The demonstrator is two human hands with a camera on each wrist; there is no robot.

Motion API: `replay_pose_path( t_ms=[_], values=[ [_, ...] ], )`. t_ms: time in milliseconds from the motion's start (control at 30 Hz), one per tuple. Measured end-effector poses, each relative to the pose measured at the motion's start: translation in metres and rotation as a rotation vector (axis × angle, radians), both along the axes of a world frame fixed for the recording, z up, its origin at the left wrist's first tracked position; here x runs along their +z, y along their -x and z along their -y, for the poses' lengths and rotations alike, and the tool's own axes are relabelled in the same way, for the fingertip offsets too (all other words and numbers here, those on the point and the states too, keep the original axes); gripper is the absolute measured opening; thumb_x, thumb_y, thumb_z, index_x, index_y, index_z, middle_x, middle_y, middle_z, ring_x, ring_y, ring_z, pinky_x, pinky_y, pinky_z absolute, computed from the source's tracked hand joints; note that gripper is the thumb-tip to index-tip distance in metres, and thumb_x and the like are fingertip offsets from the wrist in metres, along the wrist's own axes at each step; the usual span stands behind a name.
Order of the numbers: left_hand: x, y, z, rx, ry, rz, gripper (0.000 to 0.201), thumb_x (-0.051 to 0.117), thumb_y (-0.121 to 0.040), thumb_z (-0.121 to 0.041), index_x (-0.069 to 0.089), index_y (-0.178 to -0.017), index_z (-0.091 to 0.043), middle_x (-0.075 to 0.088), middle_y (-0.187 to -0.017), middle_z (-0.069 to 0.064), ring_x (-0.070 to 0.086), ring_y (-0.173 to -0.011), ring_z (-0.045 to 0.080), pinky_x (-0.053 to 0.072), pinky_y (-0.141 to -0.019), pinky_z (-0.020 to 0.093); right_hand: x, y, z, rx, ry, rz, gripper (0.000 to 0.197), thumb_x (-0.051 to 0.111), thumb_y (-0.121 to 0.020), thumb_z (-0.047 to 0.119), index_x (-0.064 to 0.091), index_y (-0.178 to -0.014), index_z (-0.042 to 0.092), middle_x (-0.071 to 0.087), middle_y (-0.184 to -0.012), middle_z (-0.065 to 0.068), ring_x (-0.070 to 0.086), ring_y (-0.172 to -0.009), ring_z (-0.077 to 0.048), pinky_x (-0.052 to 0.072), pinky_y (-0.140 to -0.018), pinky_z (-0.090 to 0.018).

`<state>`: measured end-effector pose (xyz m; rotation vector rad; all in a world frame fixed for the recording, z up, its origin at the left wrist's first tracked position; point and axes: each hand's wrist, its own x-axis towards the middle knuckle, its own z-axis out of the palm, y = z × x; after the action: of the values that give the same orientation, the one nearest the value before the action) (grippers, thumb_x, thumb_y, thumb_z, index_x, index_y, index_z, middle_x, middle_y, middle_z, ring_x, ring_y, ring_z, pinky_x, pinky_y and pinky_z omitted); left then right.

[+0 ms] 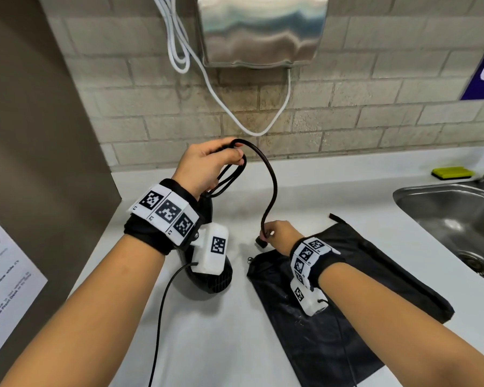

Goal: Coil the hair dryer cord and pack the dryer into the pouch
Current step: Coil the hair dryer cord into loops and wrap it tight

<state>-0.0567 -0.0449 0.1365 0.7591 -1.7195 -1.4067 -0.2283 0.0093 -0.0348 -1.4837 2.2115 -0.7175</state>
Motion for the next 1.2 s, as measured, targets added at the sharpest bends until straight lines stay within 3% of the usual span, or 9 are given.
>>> replay_pose_path(
  t_ms=[100,200,333,567,667,867,967,1100,1200],
  values=[
    [0.001,-0.004,0.005,-0.001,-0.014,-0.002,0.012,0.06,-0.086,-0.015,0.067,-0.09,-0.024,0.067,-0.078,0.004,0.065,-0.075,0.006,0.021,-0.035,0.016,0.011,0.001,0.001,-0.1,0.123,0.15,0.017,0.045,-0.09,-0.003,0.057,-0.08,0.004,0.055,-0.074,-0.007,0.05,-0.062,-0.016,0.037,-0.053,-0.007],
    [0.002,-0.006,0.012,-0.015,-0.065,-0.011,0.005,0.058,-0.088,-0.017,0.062,-0.087,-0.017,0.068,-0.078,0.004,0.056,-0.051,0.002,0.019,-0.034,0.016,0.033,-0.002,0.007,-0.151,0.392,0.24,0.014,0.045,-0.091,-0.002,0.053,-0.082,0.004,0.053,-0.075,-0.008,0.054,-0.066,-0.02,0.045,-0.059,-0.021],
    [0.006,-0.009,0.017,-0.023,-0.119,-0.029,0.012,0.058,-0.088,-0.022,0.06,-0.079,-0.014,0.071,-0.072,0.001,0.034,-0.035,0.009,0.018,-0.033,0.014,0.084,-0.022,0.002,-0.11,0.853,0.543,0.006,0.046,-0.091,-0.006,0.051,-0.09,-0.005,0.052,-0.071,-0.003,0.056,-0.047,-0.002,0.05,-0.053,-0.017],
    [0.009,-0.009,0.021,0.003,-0.204,-0.065,0.018,0.055,-0.089,-0.027,0.065,-0.081,-0.014,0.071,-0.074,0.001,0.023,-0.027,0.006,0.02,-0.035,0.014,0.109,-0.041,-0.01,0.037,1.272,0.489,0.005,0.052,-0.087,0.029,0.051,-0.082,0.026,0.066,-0.079,0.013,0.066,-0.07,-0.01,0.056,-0.068,-0.033],
    [0.008,-0.008,0.021,-0.006,-0.203,-0.08,0.018,0.055,-0.089,-0.026,0.066,-0.081,-0.014,0.07,-0.074,0.002,0.024,-0.027,0.006,0.019,-0.036,0.014,0.108,-0.047,-0.01,0.112,1.293,0.476,0.006,0.054,-0.089,0.035,0.054,-0.084,0.038,0.063,-0.084,0.018,0.067,-0.076,-0.008,0.058,-0.07,-0.033],
    [0.007,0.002,0.015,-0.122,-0.223,-0.072,0.031,0.056,-0.088,-0.031,0.062,-0.102,-0.005,0.06,-0.091,0.009,0.026,-0.028,0.005,0.023,-0.034,0.013,0.11,-0.052,0.006,0.06,1.234,-0.003,0.012,0.052,-0.085,0.015,0.058,-0.081,0.004,0.058,-0.074,-0.007,0.048,-0.077,-0.013,0.039,-0.073,-0.014],
    [0.006,0.002,0.016,-0.155,-0.257,-0.075,0.033,0.055,-0.088,-0.033,0.063,-0.107,-0.008,0.056,-0.094,0.005,0.027,-0.03,0.004,0.024,-0.036,0.015,0.112,-0.054,0.01,0.037,1.259,-0.187,0.003,0.05,-0.083,0.004,0.052,-0.08,0.004,0.049,-0.076,-0.012,0.04,-0.075,-0.012,0.033,-0.073,-0.007],
    [0.006,0.0,0.016,-0.239,-0.293,-0.058,0.02,0.05,-0.09,-0.032,0.064,-0.091,-0.019,0.06,-0.094,0.001,0.027,-0.028,0.004,0.024,-0.036,0.013,0.119,-0.055,0.018,0.111,1.282,-0.138,0.024,0.044,-0.075,-0.012,0.048,-0.093,0.003,0.045,-0.096,-0.019,0.041,-0.094,0.008,0.036,-0.087,-0.006],
    [0.006,0.003,0.012,-0.268,-0.251,-0.009,0.025,0.05,-0.091,-0.03,0.064,-0.101,-0.013,0.063,-0.098,0.006,0.028,-0.028,0.004,0.025,-0.035,0.014,0.125,-0.055,0.022,0.194,1.085,0.16,0.047,0.036,-0.076,-0.003,0.038,-0.121,0.01,0.054,-0.103,-0.01,0.057,-0.091,-0.012,0.046,-0.086,-0.023]
  ],
)
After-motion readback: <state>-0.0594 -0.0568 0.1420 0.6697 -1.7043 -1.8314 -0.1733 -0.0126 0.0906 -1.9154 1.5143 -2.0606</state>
